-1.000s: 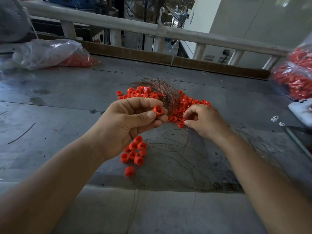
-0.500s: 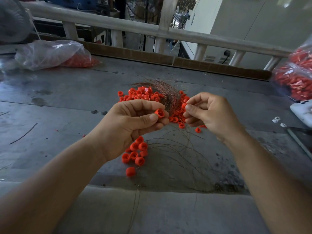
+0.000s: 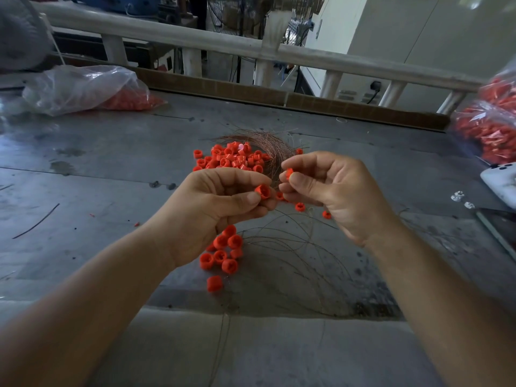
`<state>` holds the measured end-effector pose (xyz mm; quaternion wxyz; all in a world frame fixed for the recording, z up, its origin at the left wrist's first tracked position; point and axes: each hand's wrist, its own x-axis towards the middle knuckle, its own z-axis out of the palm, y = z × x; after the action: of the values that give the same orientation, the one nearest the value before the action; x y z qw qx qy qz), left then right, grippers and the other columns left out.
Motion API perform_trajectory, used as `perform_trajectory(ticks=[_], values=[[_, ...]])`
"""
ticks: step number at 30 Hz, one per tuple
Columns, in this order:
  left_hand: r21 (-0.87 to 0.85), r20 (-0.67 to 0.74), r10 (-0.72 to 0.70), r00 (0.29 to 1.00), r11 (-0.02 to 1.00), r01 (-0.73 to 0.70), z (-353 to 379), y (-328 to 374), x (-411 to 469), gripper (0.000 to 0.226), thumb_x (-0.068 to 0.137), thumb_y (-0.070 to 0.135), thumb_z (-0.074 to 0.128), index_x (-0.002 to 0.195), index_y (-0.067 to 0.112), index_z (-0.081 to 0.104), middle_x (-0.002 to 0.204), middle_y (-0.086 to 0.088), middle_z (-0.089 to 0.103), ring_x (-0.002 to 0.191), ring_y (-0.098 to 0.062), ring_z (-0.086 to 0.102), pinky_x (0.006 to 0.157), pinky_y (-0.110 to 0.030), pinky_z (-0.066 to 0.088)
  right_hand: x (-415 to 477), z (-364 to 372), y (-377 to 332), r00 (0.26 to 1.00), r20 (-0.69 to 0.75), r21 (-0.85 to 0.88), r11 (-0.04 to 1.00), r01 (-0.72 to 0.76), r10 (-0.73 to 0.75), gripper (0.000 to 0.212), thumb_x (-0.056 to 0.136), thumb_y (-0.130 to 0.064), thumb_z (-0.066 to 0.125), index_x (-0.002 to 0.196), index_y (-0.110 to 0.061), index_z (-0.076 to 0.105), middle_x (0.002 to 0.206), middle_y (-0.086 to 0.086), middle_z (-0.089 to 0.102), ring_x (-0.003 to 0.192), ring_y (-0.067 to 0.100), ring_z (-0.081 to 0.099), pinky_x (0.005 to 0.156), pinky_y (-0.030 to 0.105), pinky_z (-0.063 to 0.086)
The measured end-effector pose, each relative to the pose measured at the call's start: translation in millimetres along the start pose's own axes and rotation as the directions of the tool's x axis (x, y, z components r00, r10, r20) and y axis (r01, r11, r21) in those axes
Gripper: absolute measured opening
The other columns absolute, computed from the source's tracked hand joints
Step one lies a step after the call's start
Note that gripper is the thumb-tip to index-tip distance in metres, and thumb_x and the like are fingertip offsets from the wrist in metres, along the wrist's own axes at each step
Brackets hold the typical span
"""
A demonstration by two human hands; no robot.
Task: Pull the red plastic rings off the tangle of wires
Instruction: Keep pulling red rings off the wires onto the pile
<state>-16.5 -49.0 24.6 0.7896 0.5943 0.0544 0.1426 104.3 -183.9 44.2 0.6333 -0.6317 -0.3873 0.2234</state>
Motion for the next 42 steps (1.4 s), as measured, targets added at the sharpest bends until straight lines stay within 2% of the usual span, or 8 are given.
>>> perform_trajectory(ticks=[4,9,13,20,28,30,36,42], values=[[0.024,-0.028,0.011,1.000,1.000,-0.010,1.0,0.1,0.0,0.025,0.063,0.003,0.058,0.074,0.015,0.076,0.075,-0.006,0.073,0.073,-0.014,0.070,0.064,-0.016,0.053,-4.5,9.6,0.7,0.992,0.066,-0.138,0.984,0.114,-0.106,0.020,0.065,-0.017,0.065,0.084,-0.023,0.066,0.071,-0.007,0.066,0.071,0.005,0.064,0.065,0.016,0.052],[0.028,-0.086,0.025,0.996,0.999,-0.023,2.1,-0.4,1.5,0.025,0.060,0.003,0.058,0.070,0.017,0.076,0.071,-0.004,0.072,0.068,-0.012,0.069,0.062,-0.016,0.053,-5.5,15.8,5.0,0.977,0.058,-0.263,0.941,0.213,-0.205,0.027,0.071,-0.002,0.070,0.083,-0.025,0.064,0.076,-0.009,0.066,0.073,0.004,0.065,0.070,0.016,0.052],[0.050,-0.102,0.032,0.994,0.998,-0.027,3.1,-1.4,2.0,0.021,0.059,0.004,0.059,0.071,0.012,0.074,0.069,-0.005,0.071,0.066,-0.013,0.069,0.061,-0.016,0.053,-5.5,17.8,7.9,0.965,0.034,-0.365,0.895,0.255,-0.261,0.028,0.070,-0.003,0.072,0.084,-0.026,0.065,0.080,-0.012,0.066,0.075,0.003,0.065,0.071,0.016,0.052],[0.156,-0.118,0.065,0.991,0.987,-0.046,3.8,-4.0,1.6,0.023,0.060,0.006,0.061,0.083,0.007,0.066,0.069,-0.005,0.071,0.067,-0.014,0.069,0.061,-0.017,0.053,-9.4,19.2,8.1,0.955,0.021,-0.427,0.861,0.276,-0.296,0.029,0.068,-0.003,0.074,0.090,-0.021,0.066,0.083,-0.009,0.066,0.077,0.004,0.065,0.070,0.013,0.051],[0.222,-0.114,0.110,0.987,0.972,-0.083,5.9,-6.4,0.5,0.019,0.060,0.009,0.062,0.075,0.016,0.069,0.070,-0.004,0.072,0.067,-0.014,0.070,0.059,-0.015,0.053,-8.8,18.0,11.4,0.949,0.026,-0.458,0.840,0.290,-0.314,0.027,0.069,-0.004,0.074,0.092,-0.016,0.068,0.080,-0.013,0.065,0.077,0.002,0.065,0.069,0.014,0.051],[0.213,-0.114,0.113,0.987,0.973,-0.087,6.4,-5.9,-0.1,0.017,0.059,0.010,0.062,0.069,0.021,0.072,0.069,-0.005,0.072,0.066,-0.015,0.070,0.059,-0.015,0.053,-9.7,17.9,11.4,0.937,0.035,-0.476,0.819,0.322,-0.348,0.025,0.070,-0.003,0.074,0.091,-0.014,0.069,0.080,-0.011,0.065,0.077,0.002,0.065,0.069,0.014,0.051],[0.237,-0.110,0.106,0.988,0.968,-0.078,8.2,-5.9,-1.8,0.017,0.059,0.012,0.063,0.076,0.013,0.068,0.067,-0.006,0.072,0.064,-0.015,0.070,0.057,-0.016,0.053,-11.4,18.0,10.2,0.895,0.077,-0.585,0.707,0.397,-0.439,0.021,0.067,-0.008,0.074,0.087,-0.002,0.071,0.080,-0.006,0.063,0.080,0.006,0.063,0.069,0.012,0.051],[0.096,-0.083,0.034,0.996,0.995,-0.026,8.8,-3.4,-2.3,0.016,0.060,0.008,0.062,0.071,0.011,0.073,0.068,-0.009,0.071,0.064,-0.016,0.070,0.055,-0.017,0.053,-12.4,17.6,7.2,0.872,0.093,-0.590,0.679,0.437,-0.480,0.023,0.067,-0.014,0.072,0.086,-0.002,0.071,0.079,-0.006,0.063,0.079,0.007,0.063,0.068,0.013,0.051]])
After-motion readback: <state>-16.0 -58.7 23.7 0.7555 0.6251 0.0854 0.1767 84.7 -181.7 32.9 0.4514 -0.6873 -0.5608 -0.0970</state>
